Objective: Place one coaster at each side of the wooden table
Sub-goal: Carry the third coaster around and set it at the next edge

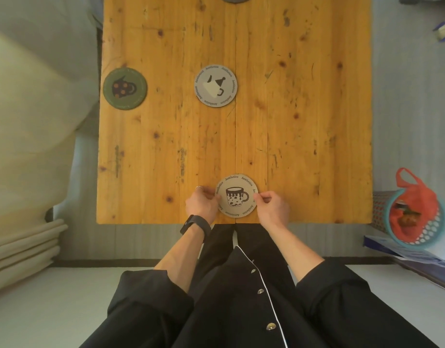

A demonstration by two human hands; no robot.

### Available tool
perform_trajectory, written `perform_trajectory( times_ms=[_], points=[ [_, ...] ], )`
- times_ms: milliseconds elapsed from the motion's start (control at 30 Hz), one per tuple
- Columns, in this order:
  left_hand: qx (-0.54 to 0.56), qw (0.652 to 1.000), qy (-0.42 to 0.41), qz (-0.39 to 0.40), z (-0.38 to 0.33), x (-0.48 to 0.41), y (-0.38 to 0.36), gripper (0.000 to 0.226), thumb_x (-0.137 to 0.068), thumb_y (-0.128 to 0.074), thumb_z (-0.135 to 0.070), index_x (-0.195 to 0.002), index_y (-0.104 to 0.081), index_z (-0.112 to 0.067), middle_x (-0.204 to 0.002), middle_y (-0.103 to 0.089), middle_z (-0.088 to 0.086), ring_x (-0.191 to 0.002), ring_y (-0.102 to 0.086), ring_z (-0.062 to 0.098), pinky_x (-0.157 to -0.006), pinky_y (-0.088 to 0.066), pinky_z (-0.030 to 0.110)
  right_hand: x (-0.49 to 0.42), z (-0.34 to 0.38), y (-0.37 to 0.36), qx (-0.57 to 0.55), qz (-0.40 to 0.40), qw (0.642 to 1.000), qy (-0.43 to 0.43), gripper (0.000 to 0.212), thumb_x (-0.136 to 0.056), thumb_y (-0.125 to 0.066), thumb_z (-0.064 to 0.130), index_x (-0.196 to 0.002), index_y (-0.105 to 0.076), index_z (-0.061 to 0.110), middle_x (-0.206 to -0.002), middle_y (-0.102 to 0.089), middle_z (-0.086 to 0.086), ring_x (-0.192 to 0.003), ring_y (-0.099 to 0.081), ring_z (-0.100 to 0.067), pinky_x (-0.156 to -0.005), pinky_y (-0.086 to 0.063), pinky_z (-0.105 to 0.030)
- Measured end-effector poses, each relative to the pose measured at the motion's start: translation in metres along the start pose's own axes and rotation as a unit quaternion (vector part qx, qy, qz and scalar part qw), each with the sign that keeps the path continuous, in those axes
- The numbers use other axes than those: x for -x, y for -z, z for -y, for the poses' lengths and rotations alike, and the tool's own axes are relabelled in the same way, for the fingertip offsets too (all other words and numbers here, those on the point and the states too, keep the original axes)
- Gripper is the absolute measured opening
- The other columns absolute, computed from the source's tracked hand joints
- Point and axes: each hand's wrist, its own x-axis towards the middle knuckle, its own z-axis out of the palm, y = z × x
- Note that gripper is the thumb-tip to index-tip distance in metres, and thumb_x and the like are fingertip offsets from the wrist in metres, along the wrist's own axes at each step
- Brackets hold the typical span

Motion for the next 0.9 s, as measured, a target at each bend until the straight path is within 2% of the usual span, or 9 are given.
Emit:
perform_trajectory(
  times_ms=[100, 267, 367, 533, 667, 900],
  points=[
    [0.006, 1.0, -0.011, -0.009, 0.0023, 0.0035, -0.003, 0.016, -0.084, -0.071, -0.026, -0.093, -0.058, -0.023, -0.082, -0.063, -0.006, -0.075, -0.061, 0.015, -0.063, -0.045, 0.026, -0.0021, -0.0006, -0.0009, -0.008, -0.002, 1.0, -0.01, 0.023, -0.095, -0.065, 0.038, -0.102, -0.07, 0.016, -0.087, -0.062, 0.01, -0.083, -0.06, -0.012, -0.07, -0.044, -0.026],
    [0.04, 0.999, -0.013, -0.034, 0.0051, 0.008, -0.008, 0.013, -0.086, -0.07, -0.025, -0.092, -0.059, -0.025, -0.083, -0.065, -0.007, -0.075, -0.061, 0.013, -0.056, -0.043, 0.022, -0.0064, -0.0027, 0.0014, 0.005, 0.02, 1.0, 0.0, 0.02, -0.093, -0.067, 0.039, -0.099, -0.07, 0.02, -0.083, -0.061, 0.014, -0.082, -0.062, -0.012, -0.075, -0.049, -0.029],
    [0.057, 0.997, -0.011, -0.043, 0.0058, 0.0086, -0.0087, 0.014, -0.086, -0.07, -0.025, -0.095, -0.061, -0.024, -0.084, -0.067, -0.006, -0.075, -0.062, 0.012, -0.053, -0.04, 0.018, -0.0055, -0.0059, 0.0013, 0.012, 0.023, 1.0, 0.009, 0.017, -0.092, -0.068, 0.039, -0.095, -0.069, 0.022, -0.077, -0.059, 0.018, -0.077, -0.062, -0.008, -0.073, -0.051, -0.028],
    [0.033, 0.999, -0.019, -0.028, 0.0058, 0.0054, -0.0064, 0.014, -0.086, -0.07, -0.026, -0.094, -0.06, -0.023, -0.085, -0.066, -0.005, -0.077, -0.062, 0.014, -0.055, -0.043, 0.022, -0.0001, -0.0084, -0.0026, -0.003, 0.0, 1.0, 0.024, 0.02, -0.093, -0.068, 0.037, -0.097, -0.07, 0.018, -0.083, -0.064, 0.011, -0.08, -0.064, -0.012, -0.074, -0.055, -0.03],
    [0.006, 0.999, -0.034, -0.012, 0.0074, 0.0038, -0.0037, 0.015, -0.086, -0.069, -0.026, -0.096, -0.06, -0.022, -0.086, -0.066, -0.005, -0.078, -0.062, 0.016, -0.067, -0.05, 0.028, 0.0025, -0.0082, -0.0013, -0.015, 0.004, 1.0, 0.025, 0.02, -0.094, -0.067, 0.038, -0.098, -0.07, 0.018, -0.086, -0.065, 0.01, -0.082, -0.064, -0.012, -0.073, -0.053, -0.028],
    [-0.049, 0.996, -0.07, 0.01, 0.0097, 0.0034, 0.0011, 0.016, -0.087, -0.066, -0.034, -0.097, -0.057, -0.027, -0.085, -0.064, -0.008, -0.07, -0.06, 0.007, -0.054, -0.048, 0.025, -0.0012, -0.0066, 0.0068, 0.0, 0.049, 0.999, 0.024, 0.015, -0.092, -0.067, 0.042, -0.089, -0.06, 0.03, -0.088, -0.066, 0.013, -0.079, -0.063, -0.004, -0.062, -0.046, -0.02]
  ],
)
